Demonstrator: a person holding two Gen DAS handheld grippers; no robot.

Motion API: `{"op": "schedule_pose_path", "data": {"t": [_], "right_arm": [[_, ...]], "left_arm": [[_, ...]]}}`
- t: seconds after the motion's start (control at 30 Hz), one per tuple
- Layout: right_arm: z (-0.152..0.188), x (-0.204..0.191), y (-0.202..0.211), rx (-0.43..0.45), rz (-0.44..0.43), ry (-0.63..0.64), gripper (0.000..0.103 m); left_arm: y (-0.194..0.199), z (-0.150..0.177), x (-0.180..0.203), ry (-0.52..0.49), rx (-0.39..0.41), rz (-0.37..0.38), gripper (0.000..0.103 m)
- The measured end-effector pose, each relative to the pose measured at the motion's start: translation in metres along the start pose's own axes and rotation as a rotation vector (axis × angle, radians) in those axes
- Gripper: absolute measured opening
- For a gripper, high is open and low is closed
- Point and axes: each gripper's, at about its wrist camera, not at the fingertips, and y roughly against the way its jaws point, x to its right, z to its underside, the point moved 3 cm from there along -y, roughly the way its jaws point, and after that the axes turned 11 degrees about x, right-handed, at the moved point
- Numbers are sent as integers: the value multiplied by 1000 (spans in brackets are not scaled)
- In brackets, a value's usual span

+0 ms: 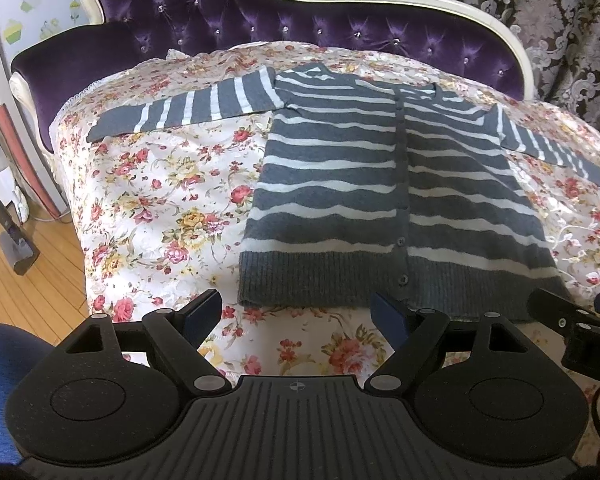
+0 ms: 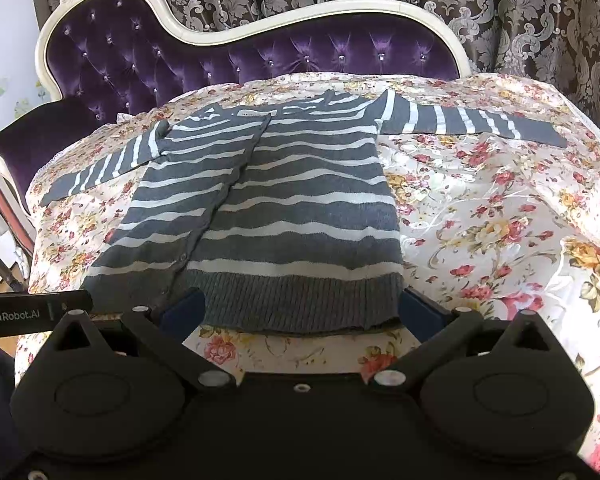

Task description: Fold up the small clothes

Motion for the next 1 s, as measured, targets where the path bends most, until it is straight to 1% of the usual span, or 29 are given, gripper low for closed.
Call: {"op": "schedule_pose_path", "data": {"t": [0.23,0.33,0.43,0.6,0.77,0.9,1.0], "right_arm": [[1,0,-3,-13,-8,-7,102],[-1,-1,-6,-15,-30,-9,102],[-8,-2,-10,1,-53,-11,102],[-28,0,-21,34,-93,-31,102],[-49,-1,-44,35,-145,-60,102],[-66,-4,-65,43,-169,-42,102],[-80,-9,-84,38,-211,-22,102]], "left_arm": [[-4,0,0,3,-12,9,81],[-8,-3,-2,1,-12,22,81],[-11,-11,-5,0,4,29,81],[-22,-30,-13,15,34,52,81],[-37,-49,-24,45,46,73,81],[-52,-61,-35,90,50,114,81],[-66,-69,-43,104,51,128,81]]}}
